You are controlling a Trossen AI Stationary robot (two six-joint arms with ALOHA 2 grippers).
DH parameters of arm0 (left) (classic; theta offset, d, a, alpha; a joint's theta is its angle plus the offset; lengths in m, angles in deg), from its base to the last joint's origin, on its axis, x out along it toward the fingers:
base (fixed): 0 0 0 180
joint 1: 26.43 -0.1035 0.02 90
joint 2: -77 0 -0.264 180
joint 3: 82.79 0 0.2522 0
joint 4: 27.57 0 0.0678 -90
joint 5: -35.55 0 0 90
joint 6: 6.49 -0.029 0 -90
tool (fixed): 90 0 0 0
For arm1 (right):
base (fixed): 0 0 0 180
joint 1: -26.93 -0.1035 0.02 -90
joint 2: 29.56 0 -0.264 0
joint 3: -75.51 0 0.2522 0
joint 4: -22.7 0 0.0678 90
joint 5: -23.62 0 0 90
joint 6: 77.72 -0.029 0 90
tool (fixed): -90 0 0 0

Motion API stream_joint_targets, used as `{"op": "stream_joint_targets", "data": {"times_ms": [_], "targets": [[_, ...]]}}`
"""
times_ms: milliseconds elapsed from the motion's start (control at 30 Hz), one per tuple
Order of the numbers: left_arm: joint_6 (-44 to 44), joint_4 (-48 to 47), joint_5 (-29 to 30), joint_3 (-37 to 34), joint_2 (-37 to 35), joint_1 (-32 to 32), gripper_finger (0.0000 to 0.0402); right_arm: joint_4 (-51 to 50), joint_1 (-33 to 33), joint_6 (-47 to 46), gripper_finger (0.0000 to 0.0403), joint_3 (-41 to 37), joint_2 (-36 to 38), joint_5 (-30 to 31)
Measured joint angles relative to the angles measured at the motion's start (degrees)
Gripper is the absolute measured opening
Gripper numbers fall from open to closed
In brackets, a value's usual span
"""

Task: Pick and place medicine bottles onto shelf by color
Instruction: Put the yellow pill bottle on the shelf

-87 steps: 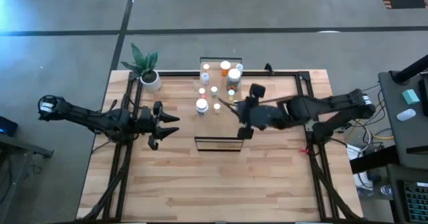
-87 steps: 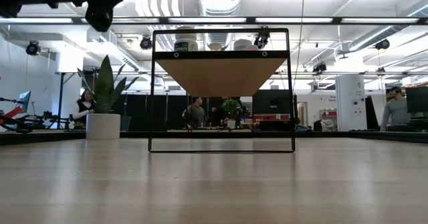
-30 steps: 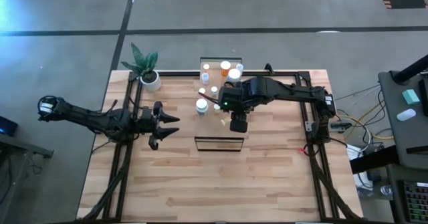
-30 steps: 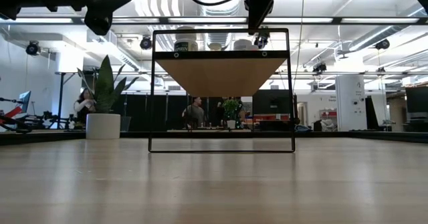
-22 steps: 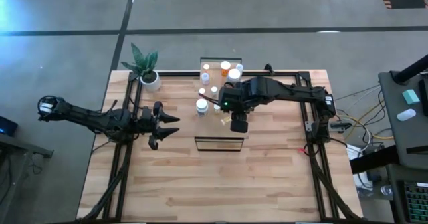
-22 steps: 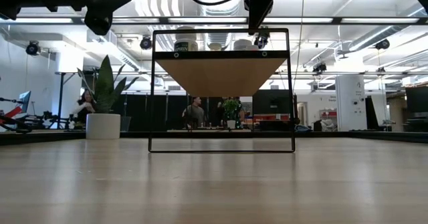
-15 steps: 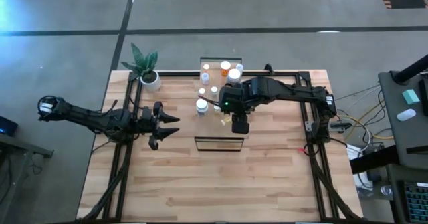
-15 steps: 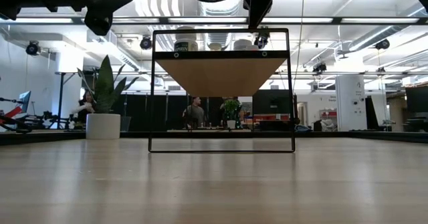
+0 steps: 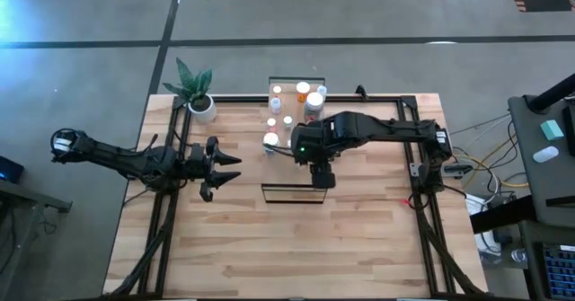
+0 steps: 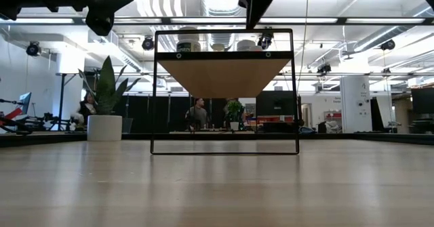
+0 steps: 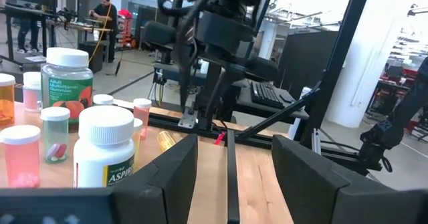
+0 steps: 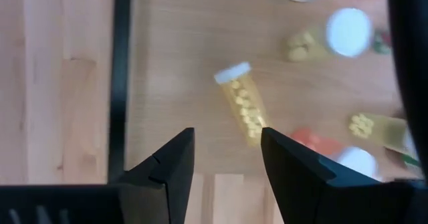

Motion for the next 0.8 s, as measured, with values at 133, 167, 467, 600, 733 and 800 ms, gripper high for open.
{"op": "stream_joint_targets", "data": {"times_ms": [133, 167, 467, 600, 733, 800], "targets": [[0.00, 0.00, 0.00, 0.00, 0.00, 0.00, 0.0176, 0.65, -0.96, 1.22, 0.0164, 0.00, -0.97, -0.27], [0.00, 0.00, 0.00, 0.00, 0.00, 0.00, 0.0176, 0.74, -1.13, 1.49, 0.0164, 0.00, -1.26, -0.27], [0.13, -0.04, 0.00, 0.00, -0.02, 0.01, 0.0176, 1.06, -1.58, 1.80, 0.0164, 0.01, -3.31, -1.51], [0.15, -0.04, 0.00, 0.00, 0.00, 0.01, 0.0176, 1.06, -1.68, 1.11, 0.0164, 0.15, -3.43, -3.61], [0.17, -0.04, 0.00, 0.00, 0.00, 0.01, 0.0176, 1.43, -1.71, 1.43, 0.0164, 0.17, -3.43, -3.68], [0.17, -0.04, 0.00, 0.00, 0.00, 0.01, 0.0176, 1.63, -1.68, 1.68, 0.0164, 0.17, -3.43, -3.63]]}}
